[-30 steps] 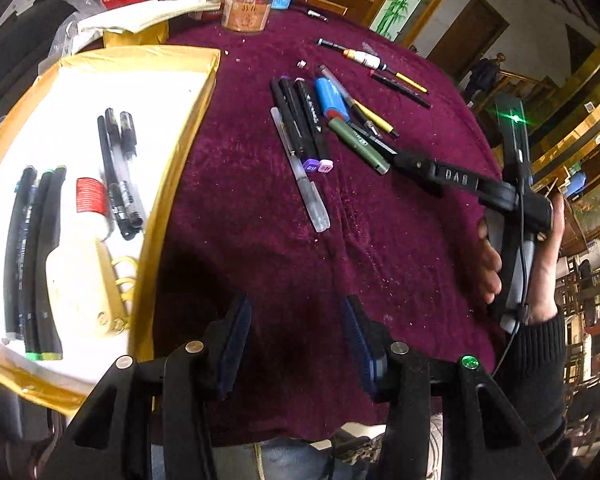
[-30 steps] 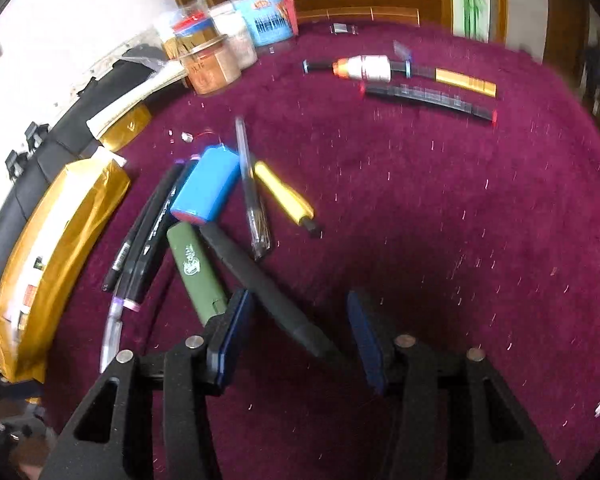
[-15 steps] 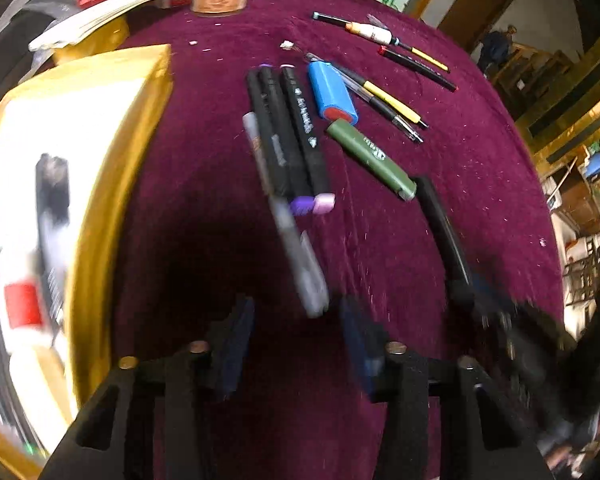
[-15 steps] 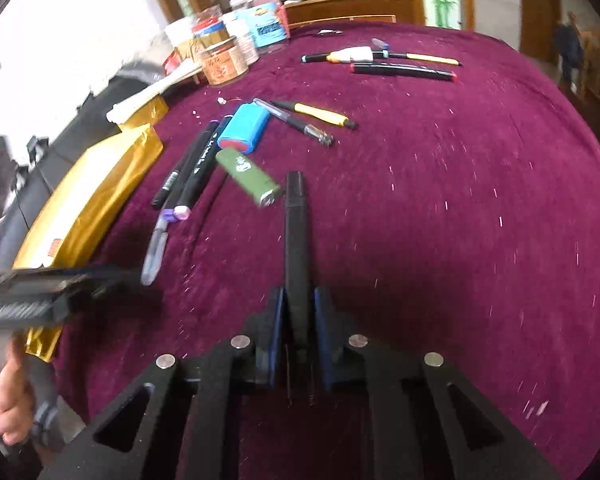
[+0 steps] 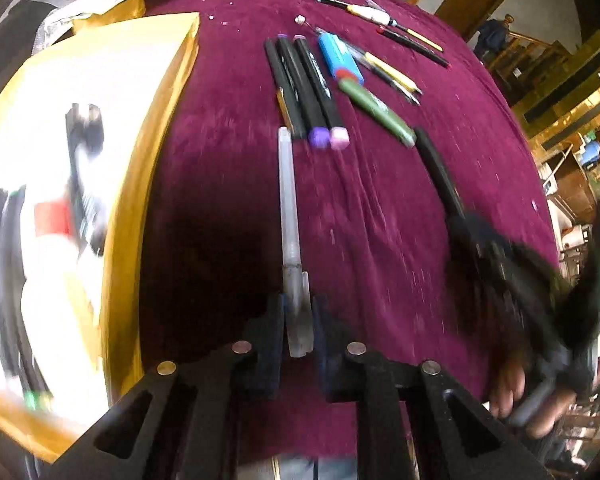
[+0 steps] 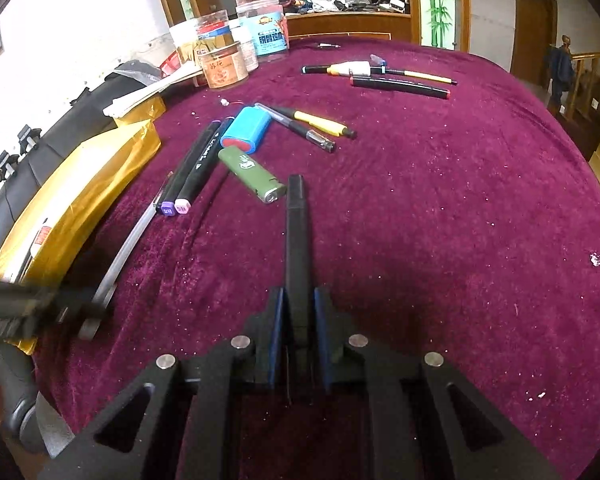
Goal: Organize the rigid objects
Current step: 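Grasp a clear pen with the left tool while the right tool grasps a black marker, then lower both held items into the white box and open both tools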
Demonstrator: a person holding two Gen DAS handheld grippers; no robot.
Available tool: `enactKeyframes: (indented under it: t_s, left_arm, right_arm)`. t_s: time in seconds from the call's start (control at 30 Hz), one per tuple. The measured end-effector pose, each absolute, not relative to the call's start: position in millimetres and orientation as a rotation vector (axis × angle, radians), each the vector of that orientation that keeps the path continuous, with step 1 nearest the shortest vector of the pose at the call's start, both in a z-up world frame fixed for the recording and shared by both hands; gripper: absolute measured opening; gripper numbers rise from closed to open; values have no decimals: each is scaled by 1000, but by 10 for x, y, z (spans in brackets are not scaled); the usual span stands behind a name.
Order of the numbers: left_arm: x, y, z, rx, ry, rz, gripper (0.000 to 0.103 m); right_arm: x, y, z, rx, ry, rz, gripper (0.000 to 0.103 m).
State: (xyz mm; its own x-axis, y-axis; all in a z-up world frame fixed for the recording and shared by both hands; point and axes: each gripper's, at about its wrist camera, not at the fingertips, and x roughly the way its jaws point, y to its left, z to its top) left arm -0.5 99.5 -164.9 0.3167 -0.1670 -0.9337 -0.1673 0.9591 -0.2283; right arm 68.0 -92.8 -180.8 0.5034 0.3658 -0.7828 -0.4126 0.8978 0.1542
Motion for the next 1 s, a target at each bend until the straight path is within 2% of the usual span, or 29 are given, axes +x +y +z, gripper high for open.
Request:
enactKeyframes:
  t_s: [0.13,0.2,0.4,0.53,0.6,0.73,0.83,0.9,0.93,1.0]
  left_arm:
    - [-156,985,-1575,-291,1226,29,16]
    - [-141,1004,-1537,-288,1204,26,27]
    - [219,1007,-1612,-242,1220,21,28]
    - [356,964,-1706,-198,1219,51,19]
    - [342,980,-1714,-184,1206,71,8]
    - [206,1165,-1693,-319,1197,10,8]
    - [54,1250,-1595,-400,1181,-32,8]
    - [-51,1262,-1523,-417,1161,-46,8]
    - [-141,1279,-1468,-424,1147,-52,8]
    - [-275,1323,-1396,-446,1126,-52,8]
  right_arm:
    - [678,-917,-1807,-60,931,472,15]
    - [674,-903,-1806,-63,930,476,17]
    - [676,-894,-1809,-60,931,476,17]
    - [681,-893,-1811,-59,932,477,17]
    - [684,-891,-1812,-55,934,477,17]
    - [784,-908,-1809,6,970,517,27]
    - [851,-838,-1806,8,978,495,27]
    - [857,-775,-1810,-27,961,475,23]
    - [858,-753,-1815,-48,951,449,15]
    - [855,-762,-1818,-45,946,442,15]
